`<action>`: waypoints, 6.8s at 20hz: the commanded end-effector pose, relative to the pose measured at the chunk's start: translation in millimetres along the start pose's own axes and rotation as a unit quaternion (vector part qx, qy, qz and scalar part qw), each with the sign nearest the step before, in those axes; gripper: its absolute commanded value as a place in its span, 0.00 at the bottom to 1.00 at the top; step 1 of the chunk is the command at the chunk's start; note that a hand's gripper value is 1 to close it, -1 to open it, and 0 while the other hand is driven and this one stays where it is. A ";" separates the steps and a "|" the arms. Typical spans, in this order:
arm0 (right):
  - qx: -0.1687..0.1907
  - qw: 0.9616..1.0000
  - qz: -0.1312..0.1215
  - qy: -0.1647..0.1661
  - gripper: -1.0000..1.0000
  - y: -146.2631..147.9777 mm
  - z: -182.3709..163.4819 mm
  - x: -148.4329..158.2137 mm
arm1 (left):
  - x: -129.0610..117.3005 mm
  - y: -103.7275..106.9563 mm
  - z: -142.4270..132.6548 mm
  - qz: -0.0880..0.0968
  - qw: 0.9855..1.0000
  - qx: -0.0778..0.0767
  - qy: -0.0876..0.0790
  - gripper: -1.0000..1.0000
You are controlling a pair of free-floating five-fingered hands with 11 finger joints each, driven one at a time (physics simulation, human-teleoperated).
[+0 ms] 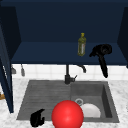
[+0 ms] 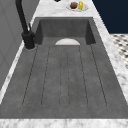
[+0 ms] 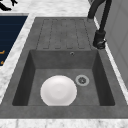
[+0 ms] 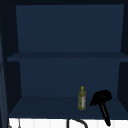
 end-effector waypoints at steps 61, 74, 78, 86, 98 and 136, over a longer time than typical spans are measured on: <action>0.047 0.999 -0.006 -0.013 0.00 -210.8 -292.6 -0.5 | 0.0 0.0 0.0 0.000 1.000 0.000 0.000 0.50; 0.081 0.997 -0.015 -0.009 0.00 -205.7 -329.1 -3.0 | 0.0 0.0 0.0 0.000 1.000 0.000 0.000 0.50; 0.097 0.995 -0.014 -0.007 0.00 -203.5 -338.0 0.8 | 0.0 0.0 0.0 0.000 1.000 0.000 0.000 0.50; 0.137 0.990 -0.018 -0.005 0.00 -199.7 -356.1 4.4 | 0.0 0.0 0.0 0.000 1.000 0.000 0.000 0.50; 0.141 0.990 -0.025 -0.003 0.00 -209.7 -350.8 2.0 | 0.0 0.0 0.0 0.000 1.000 0.000 0.000 0.50; 0.151 0.987 -0.033 -0.051 0.00 -242.8 -507.3 -31.3 | 0.0 0.0 0.0 0.000 1.000 0.000 0.000 0.50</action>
